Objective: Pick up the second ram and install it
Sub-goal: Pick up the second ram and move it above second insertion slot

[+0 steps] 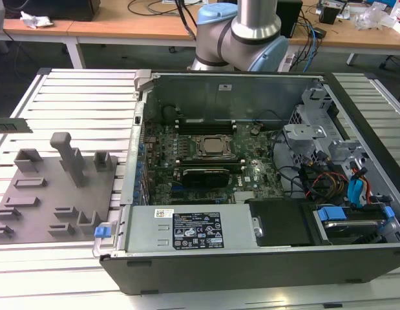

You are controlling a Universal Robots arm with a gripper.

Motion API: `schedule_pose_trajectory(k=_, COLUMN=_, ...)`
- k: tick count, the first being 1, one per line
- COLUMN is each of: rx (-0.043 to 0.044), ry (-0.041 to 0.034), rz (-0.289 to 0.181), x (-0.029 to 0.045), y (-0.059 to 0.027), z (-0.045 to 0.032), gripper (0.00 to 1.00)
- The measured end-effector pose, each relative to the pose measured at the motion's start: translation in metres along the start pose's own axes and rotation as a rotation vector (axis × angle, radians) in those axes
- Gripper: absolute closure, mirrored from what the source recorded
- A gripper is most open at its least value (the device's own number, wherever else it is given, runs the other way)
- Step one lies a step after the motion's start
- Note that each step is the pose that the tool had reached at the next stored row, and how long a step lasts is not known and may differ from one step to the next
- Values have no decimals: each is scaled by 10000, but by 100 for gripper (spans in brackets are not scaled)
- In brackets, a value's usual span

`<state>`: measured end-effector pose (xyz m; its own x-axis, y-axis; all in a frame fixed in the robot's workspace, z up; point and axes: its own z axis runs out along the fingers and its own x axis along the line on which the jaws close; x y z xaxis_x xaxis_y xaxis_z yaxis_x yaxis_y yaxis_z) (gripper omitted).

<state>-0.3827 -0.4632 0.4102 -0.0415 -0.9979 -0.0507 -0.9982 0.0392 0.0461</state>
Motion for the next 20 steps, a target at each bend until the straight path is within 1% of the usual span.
schedule_pose_trajectory(k=2, rx=-1, ry=-5, rz=0, x=-49, y=-4, z=-31, gripper=87)
schedule_pose_trajectory(k=3, rx=-2, ry=-8, rz=0, x=-91, y=-7, z=-63, gripper=87)
schedule_pose_trajectory(k=4, rx=0, ry=-12, rz=0, x=-109, y=-9, z=-84, gripper=87)
schedule_pose_trajectory(k=5, rx=1, ry=-14, rz=0, x=-116, y=-10, z=-91, gripper=87)
schedule_pose_trajectory(k=7, rx=-1, ry=-16, rz=-1, x=-146, y=-15, z=-142, gripper=87)
schedule_pose_trajectory(k=10, rx=-1, ry=-18, rz=-1, x=-170, y=-19, z=-194, gripper=87)
schedule_pose_trajectory(k=13, rx=-1, ry=-29, rz=0, x=-182, y=-17, z=-326, gripper=87)
schedule_pose_trajectory(k=14, rx=-3, ry=-71, rz=-2, x=-183, y=-18, z=-327, gripper=87)
schedule_pose_trajectory(k=17, rx=-4, ry=-70, rz=-4, x=-182, y=-29, z=-329, gripper=87)
schedule_pose_trajectory(k=19, rx=-4, ry=-71, rz=-3, x=-184, y=-60, z=-329, gripper=87)
schedule_pose_trajectory(k=20, rx=-4, ry=-71, rz=-3, x=-185, y=-92, z=-330, gripper=87)
